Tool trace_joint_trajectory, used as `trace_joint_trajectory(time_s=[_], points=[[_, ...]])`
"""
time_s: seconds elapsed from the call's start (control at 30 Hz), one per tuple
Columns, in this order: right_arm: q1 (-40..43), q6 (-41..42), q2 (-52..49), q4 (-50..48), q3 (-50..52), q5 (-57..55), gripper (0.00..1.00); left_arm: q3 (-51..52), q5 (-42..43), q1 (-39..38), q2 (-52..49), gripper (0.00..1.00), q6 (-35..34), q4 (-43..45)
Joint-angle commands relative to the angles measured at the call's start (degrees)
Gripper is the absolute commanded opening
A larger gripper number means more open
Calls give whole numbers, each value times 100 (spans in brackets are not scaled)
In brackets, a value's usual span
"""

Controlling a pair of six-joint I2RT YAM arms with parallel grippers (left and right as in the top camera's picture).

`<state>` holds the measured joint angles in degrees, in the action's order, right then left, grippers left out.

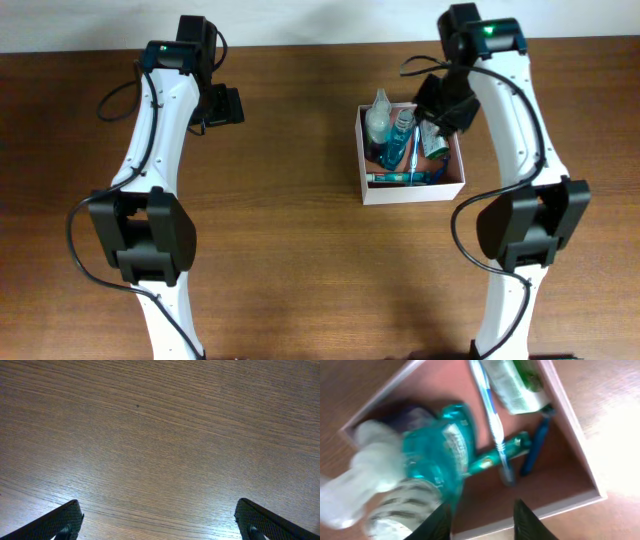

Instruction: Pack container

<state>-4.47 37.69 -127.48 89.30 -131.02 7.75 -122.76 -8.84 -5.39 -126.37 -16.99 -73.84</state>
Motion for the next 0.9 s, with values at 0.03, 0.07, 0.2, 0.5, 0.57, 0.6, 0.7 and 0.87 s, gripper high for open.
trace_joint_trajectory(time_s=[0.03, 0.07, 0.2, 0.5, 0.57, 0.6, 0.7, 0.87], points=[[706, -286, 162, 352, -107, -94, 41, 15, 2, 15, 59, 99, -55, 11], [883, -297, 199, 485, -111, -94, 42, 15, 2, 15, 59, 99, -55, 13], [1530, -643, 354, 807, -109, 87, 42, 15, 2, 15, 59, 100, -55, 11], [2332, -2341, 1021, 807, -103, 1759, 99, 15, 2, 15, 59, 99, -55, 11], [2380, -2594, 1305, 807, -50, 1749, 99, 15, 2, 15, 59, 99, -55, 11], [2391, -2778, 1462, 807, -15, 1742, 99, 15, 2, 15, 59, 99, -55, 13], [2393, -3069, 2116, 807, 256, 1497, 99, 15, 2, 15, 59, 99, -55, 13], [2404, -3064, 3495, 807, 1270, 201, 99, 15, 2, 15, 59, 99, -55, 11]])
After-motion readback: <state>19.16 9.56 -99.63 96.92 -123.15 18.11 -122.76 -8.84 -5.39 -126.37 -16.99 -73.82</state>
